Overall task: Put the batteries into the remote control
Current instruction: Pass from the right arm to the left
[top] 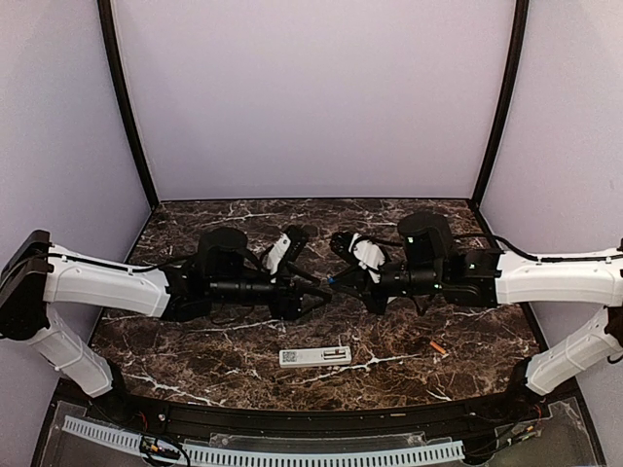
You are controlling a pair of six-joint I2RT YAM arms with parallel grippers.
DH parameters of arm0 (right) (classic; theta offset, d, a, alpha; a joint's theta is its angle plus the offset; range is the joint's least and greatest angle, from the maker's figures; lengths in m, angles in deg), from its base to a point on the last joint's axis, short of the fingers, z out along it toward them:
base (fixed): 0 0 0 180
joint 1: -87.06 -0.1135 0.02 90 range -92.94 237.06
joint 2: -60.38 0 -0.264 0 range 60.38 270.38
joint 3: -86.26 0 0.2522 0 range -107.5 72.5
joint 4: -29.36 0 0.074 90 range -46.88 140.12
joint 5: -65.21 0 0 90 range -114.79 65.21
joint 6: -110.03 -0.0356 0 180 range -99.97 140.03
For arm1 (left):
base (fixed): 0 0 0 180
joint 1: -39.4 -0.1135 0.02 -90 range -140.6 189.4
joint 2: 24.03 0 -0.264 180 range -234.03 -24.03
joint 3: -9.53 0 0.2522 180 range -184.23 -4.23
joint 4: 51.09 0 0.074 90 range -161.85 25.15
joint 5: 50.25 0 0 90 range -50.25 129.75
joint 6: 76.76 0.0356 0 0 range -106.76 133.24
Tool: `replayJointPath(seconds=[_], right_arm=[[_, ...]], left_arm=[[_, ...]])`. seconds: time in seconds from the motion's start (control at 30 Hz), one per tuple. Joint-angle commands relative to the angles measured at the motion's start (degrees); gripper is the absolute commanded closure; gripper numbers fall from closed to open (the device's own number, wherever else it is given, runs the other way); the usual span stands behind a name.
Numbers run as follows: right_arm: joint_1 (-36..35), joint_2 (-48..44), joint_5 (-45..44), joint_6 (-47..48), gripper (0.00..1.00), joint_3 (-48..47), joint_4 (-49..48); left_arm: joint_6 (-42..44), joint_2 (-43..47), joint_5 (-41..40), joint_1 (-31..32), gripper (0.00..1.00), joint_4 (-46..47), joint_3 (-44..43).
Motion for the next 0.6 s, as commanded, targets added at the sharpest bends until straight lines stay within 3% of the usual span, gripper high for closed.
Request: replayJointPath(seconds=[0.0,0.57], right_arm=[[-1.4,0.3,-0.8,0.7,1.00,0.2,-3.3],[-4.1,0.2,-4.3,1.2,1.00,-0.3,-2.4]], left_arm=[[-5.0,0.7,0.9,-0.5,0.55,4.8,-1.8],[-7.3,1.3,1.1,-0.5,0.80,3.9,-2.9]])
